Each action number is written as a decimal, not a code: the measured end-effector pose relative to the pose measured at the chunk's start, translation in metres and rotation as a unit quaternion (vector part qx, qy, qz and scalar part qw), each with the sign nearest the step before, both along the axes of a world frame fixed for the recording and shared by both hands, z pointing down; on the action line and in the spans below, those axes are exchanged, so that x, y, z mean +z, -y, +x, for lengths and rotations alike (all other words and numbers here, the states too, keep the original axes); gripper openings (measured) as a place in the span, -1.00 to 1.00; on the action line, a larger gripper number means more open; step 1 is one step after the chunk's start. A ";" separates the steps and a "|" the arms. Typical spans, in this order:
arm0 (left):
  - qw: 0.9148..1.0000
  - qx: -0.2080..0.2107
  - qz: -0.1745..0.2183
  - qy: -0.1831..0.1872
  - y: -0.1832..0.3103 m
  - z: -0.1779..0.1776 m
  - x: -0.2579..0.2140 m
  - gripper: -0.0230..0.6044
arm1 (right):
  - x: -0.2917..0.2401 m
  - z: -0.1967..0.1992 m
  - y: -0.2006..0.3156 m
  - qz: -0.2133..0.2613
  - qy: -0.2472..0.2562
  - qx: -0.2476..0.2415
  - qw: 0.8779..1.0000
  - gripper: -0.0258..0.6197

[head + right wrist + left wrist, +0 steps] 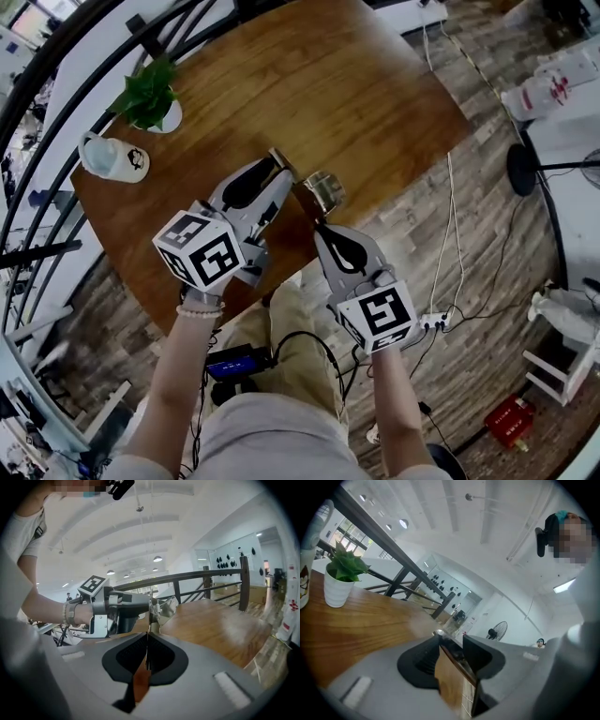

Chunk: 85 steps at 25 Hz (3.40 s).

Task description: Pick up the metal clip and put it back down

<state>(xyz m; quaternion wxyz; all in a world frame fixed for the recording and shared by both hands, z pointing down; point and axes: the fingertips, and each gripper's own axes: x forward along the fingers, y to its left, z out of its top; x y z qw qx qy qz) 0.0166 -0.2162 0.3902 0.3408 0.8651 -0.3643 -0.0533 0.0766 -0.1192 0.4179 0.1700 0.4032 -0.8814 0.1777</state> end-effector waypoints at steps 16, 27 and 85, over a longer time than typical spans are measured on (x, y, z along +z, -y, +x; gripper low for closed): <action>0.997 -0.012 -0.072 0.025 0.016 0.007 0.080 -0.44 | 0.067 0.010 0.014 -0.064 0.003 -0.017 0.998 -0.83; 0.994 -0.022 -0.105 0.036 0.024 0.008 0.118 -0.44 | 0.098 0.013 0.024 -0.093 0.003 -0.028 0.995 -0.83; 0.992 0.015 -0.036 0.122 0.000 -0.009 0.082 -0.93 | 0.088 0.029 0.032 -0.041 -0.077 0.102 0.991 -0.88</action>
